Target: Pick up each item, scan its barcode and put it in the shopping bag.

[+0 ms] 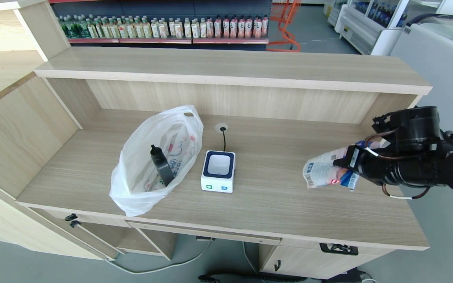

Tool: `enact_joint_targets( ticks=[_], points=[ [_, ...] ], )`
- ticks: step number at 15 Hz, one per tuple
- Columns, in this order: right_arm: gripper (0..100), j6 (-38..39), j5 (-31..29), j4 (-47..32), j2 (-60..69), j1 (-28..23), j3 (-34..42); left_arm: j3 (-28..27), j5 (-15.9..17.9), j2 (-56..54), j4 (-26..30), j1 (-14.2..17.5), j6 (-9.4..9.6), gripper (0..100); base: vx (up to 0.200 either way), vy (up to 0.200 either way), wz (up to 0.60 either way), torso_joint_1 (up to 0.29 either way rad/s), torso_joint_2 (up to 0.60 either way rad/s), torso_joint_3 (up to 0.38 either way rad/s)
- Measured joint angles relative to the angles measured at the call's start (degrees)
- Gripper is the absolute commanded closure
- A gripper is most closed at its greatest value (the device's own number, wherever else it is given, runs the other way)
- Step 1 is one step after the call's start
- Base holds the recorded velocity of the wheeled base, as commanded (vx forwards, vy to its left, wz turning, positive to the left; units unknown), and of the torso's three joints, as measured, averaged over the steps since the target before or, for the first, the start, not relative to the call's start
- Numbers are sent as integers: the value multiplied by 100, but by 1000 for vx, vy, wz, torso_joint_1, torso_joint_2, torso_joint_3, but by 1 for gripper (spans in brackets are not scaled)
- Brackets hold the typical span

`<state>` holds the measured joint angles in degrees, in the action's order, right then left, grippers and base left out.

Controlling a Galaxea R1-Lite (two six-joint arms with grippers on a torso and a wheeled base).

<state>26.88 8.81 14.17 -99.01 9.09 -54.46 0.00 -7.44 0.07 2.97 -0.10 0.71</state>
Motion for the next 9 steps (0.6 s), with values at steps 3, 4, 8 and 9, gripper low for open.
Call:
enact_joint_targets(
  ticks=[3, 4, 8, 9],
  points=[
    [100, -1150, 1694, 0, 638, -34, 105, 0, -2, 0, -2, 0, 0, 0, 0, 0, 0, 0, 0, 0],
    [100, -1226, 2157, 11, 835, 38, 110, 0, -2, 0, 0, 0, -2, 0, 0, 0, 0, 0, 0, 0],
    [100, -694, 3491, 69, 1407, 367, -12, 0, 0, 0, 0, 5, 0, 0, 0, 0, 0, 0, 0, 0],
    [100, -477, 3536, 168, 1492, 503, -56, 0, -2, 0, -2, 2, 0, 0, 0, 0, 0, 0, 0, 0]
  ],
)
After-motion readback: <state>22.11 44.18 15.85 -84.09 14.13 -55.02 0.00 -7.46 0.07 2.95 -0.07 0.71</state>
